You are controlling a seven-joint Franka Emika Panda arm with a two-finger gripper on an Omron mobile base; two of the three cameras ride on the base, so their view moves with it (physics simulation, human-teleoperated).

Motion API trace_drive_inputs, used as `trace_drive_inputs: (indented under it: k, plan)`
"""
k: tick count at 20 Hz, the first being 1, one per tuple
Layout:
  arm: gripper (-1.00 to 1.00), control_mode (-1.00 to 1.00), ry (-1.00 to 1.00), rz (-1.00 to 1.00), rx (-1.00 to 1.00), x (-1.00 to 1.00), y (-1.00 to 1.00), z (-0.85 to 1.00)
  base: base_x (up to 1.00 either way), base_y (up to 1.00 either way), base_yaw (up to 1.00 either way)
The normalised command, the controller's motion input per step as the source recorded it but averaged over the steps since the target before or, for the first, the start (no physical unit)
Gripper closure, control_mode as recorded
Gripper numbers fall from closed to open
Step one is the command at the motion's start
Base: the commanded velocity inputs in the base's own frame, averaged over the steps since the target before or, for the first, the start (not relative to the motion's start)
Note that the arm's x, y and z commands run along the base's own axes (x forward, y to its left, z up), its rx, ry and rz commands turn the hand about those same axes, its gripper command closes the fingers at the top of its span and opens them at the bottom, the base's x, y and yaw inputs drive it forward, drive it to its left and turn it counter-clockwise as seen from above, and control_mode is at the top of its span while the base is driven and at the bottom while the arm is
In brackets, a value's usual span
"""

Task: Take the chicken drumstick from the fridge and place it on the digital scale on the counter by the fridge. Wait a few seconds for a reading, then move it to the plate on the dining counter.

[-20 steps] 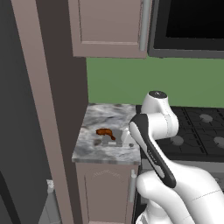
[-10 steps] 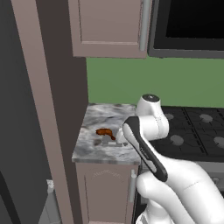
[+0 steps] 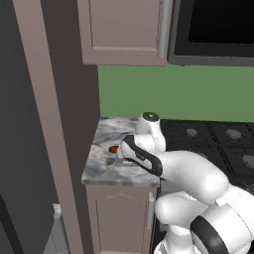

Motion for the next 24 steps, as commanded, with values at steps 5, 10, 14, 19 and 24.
trace_drive_inputs:
  k: [5,10,14,19,24]
  plan:
    - [-1.00,-1.00,0.10,0.00,-0.03,0.79,0.03,-0.05,0.00,0.00,0.00]
    - [-1.00,-1.00,0.06,0.00,0.00,0.57,0.00,-0.05,0.00,0.00,0.00]
    - [-1.00,-1.00,0.01,0.00,0.00,0.21,0.00,-0.16,0.00,0.00,0.00]
    - [-1.00,-1.00,0.00,0.00,0.00,0.01,0.07,-0.32,0.00,0.00,0.00]
    - [-1.00,-1.00,0.00,0.00,0.00,0.00,0.11,-0.44,0.00,0.00,0.00]
